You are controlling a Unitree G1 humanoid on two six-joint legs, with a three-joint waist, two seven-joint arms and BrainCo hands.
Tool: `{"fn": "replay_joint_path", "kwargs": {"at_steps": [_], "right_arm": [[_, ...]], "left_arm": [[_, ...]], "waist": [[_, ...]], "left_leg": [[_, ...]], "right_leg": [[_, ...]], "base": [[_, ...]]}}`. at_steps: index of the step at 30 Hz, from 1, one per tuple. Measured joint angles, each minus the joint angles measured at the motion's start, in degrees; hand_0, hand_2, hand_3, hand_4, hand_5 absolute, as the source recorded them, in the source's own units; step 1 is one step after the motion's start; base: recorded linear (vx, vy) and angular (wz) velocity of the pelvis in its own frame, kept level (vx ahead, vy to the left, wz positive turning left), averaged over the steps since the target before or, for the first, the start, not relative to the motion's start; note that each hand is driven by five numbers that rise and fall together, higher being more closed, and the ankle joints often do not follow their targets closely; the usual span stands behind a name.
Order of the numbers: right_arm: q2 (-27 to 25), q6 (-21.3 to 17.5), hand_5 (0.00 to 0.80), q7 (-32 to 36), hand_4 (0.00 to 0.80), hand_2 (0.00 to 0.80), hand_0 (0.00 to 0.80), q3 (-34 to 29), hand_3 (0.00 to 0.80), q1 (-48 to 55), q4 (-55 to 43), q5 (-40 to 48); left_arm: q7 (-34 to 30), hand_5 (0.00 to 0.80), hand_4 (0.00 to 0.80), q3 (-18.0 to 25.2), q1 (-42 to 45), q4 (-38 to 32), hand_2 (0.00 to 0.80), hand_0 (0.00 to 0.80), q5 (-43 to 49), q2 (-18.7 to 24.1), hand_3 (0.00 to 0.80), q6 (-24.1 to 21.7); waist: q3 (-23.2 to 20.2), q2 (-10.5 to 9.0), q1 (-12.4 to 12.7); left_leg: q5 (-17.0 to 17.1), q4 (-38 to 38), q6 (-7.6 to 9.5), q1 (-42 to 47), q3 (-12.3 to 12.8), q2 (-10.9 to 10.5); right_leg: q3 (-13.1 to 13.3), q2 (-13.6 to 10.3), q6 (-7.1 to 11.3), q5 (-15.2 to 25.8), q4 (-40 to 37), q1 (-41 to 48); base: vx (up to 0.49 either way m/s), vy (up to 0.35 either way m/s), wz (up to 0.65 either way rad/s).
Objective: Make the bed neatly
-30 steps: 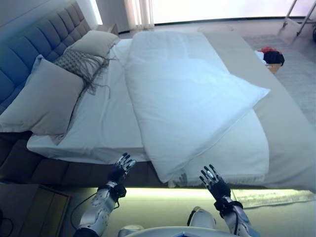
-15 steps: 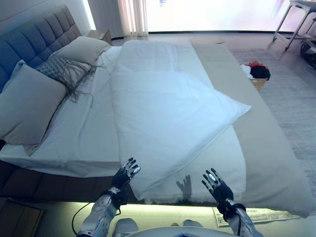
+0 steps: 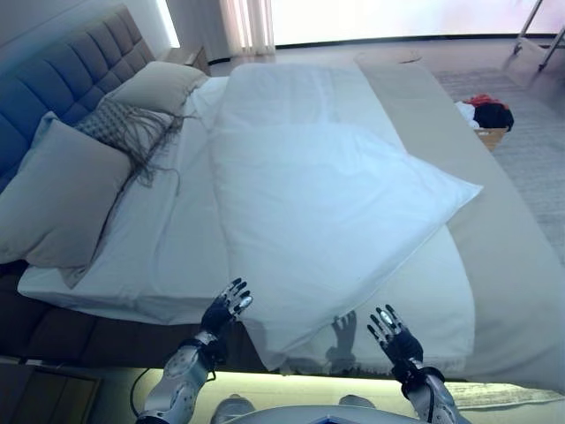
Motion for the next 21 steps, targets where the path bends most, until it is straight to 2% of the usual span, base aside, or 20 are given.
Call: {"fn": "replay_joint_path", "kwargs": {"at_steps": [3, 4, 5, 6, 9, 14, 15, 17, 18, 21], "right_arm": [[0.8, -0.1, 0.000, -0.5, 0.000, 0.000, 0.000, 1.3, 0.000, -1.8, 0.1, -0.6], [1.3, -0.1, 0.000, -0.5, 0.000, 0.000, 0.000, 1.3, 0.000, -2.3, 0.1, -0.9], [1.7, 0.0, 0.000, -0.3, 0.000, 0.000, 0.000, 1.6, 0.000, -2.7, 0.1, -1.0], [1.9, 0.1, 0.000, -0.1, 0.000, 0.000, 0.000, 1.8, 0.000, -2.8, 0.1, -1.1], [4.1, 1.0, 0.000, 0.2, 0.000, 0.000, 0.000, 2.1, 0.000, -4.4, 0.1, -2.3], [7.5, 1.0, 0.000, -0.8, 0.000, 0.000, 0.000, 2.4, 0.000, -5.7, -0.1, -2.8], [7.5, 1.0, 0.000, -1.2, 0.000, 0.000, 0.000, 2.2, 0.000, -5.6, -0.1, -2.8], [7.3, 1.0, 0.000, -2.0, 0.000, 0.000, 0.000, 0.7, 0.000, -4.2, -0.2, -2.8], [7.3, 1.0, 0.000, -2.3, 0.000, 0.000, 0.000, -0.6, 0.000, -3.5, -0.1, -2.8], [7.2, 0.6, 0.000, -2.9, 0.000, 0.000, 0.000, -4.7, 0.000, -3.8, 3.0, -1.1]], "left_arm": [[0.8, 0.000, 0.000, 0.6, -0.4, 0.8, 0.000, 0.000, 0.1, 0.1, 0.000, 0.1], [1.1, 0.000, 0.000, 1.1, -0.3, 0.9, 0.000, 0.000, 0.2, 0.2, 0.000, 0.1], [1.3, 0.000, 0.000, 1.5, 0.0, 0.9, 0.000, 0.000, 0.3, 0.8, 0.000, 0.1], [1.4, 0.000, 0.000, 1.8, 0.2, 0.7, 0.000, 0.000, 0.7, 1.2, 0.000, 0.1], [2.8, 0.000, 0.000, 3.3, 1.1, 0.7, 0.000, 0.000, 1.5, 3.1, 0.000, 0.1], [2.9, 0.000, 0.000, 4.6, 0.2, 0.5, 0.000, 0.000, 1.6, 3.2, 0.000, 1.1], [2.8, 0.000, 0.000, 4.5, 0.2, 0.6, 0.000, 0.000, 1.7, 3.2, 0.000, 1.4], [2.5, 0.000, 0.000, 4.5, 0.2, 0.5, 0.000, 0.000, 1.8, 3.1, 0.000, 1.9], [2.5, 0.000, 0.000, 4.5, 0.2, 0.4, 0.000, 0.000, 1.8, 3.2, 0.000, 1.9], [3.1, 0.000, 0.000, 4.5, 0.1, 0.4, 0.000, 0.000, 1.8, 3.6, 0.000, 1.9]], "waist": [[0.3, 0.13, 1.4], [0.6, -0.17, 1.6], [1.0, -0.79, 3.1], [1.0, -1.00, 3.6], [1.1, -1.55, 5.1], [0.7, -2.09, 6.0], [0.7, -2.14, 5.9], [0.5, -1.98, 5.4], [0.4, -1.86, 5.3], [0.1, -2.30, 4.2]], "left_leg": [[-2.5, 0.6, -0.65, 0.2, -0.2, -1.0], [-3.4, 1.2, -0.18, 0.3, -0.2, -1.8], [-4.7, 1.3, -0.39, 1.1, -0.2, -2.9], [-5.0, 1.4, -0.48, 1.5, 0.0, -3.4], [-6.0, 1.4, -0.52, 3.0, 0.2, -6.6], [-8.5, 2.9, 2.19, 2.7, 0.0, -11.5], [-8.9, 2.9, 2.61, 3.1, 0.0, -11.8], [-9.2, 2.7, 3.04, 4.0, 0.1, -12.5], [-9.5, 2.3, 3.23, 4.7, 0.5, -12.0], [-9.6, 1.0, 3.22, 6.3, 2.9, -10.4]], "right_leg": [[0.0, -1.6, 1.02, -1.5, 2.8, -0.5], [0.0, -2.8, 1.60, -2.2, 4.1, -0.6], [0.3, -4.2, 2.34, -2.9, 5.5, -0.7], [0.5, -4.9, 2.71, -3.2, 6.0, -0.6], [1.7, -8.5, 4.34, -4.0, 7.5, -0.3], [2.3, -12.6, 6.19, -3.1, 8.1, -0.2], [2.2, -13.7, 5.89, -2.7, 10.5, -1.0], [2.2, -14.8, 2.72, -0.5, 14.4, -2.9], [2.3, -14.8, 2.08, 0.6, 15.2, -3.1], [2.6, -14.0, 3.67, 2.0, 13.0, -3.3]], "base": [[0.248, 0.288, 0.32], [0.265, 0.283, 0.19], [0.282, 0.330, 0.10], [0.245, 0.315, -0.04], [0.213, 0.291, -0.06], [0.226, 0.312, 0.02], [0.184, 0.240, -0.06], [0.171, 0.116, -0.10], [0.157, -0.026, -0.21], [0.157, -0.164, -0.50]]}}
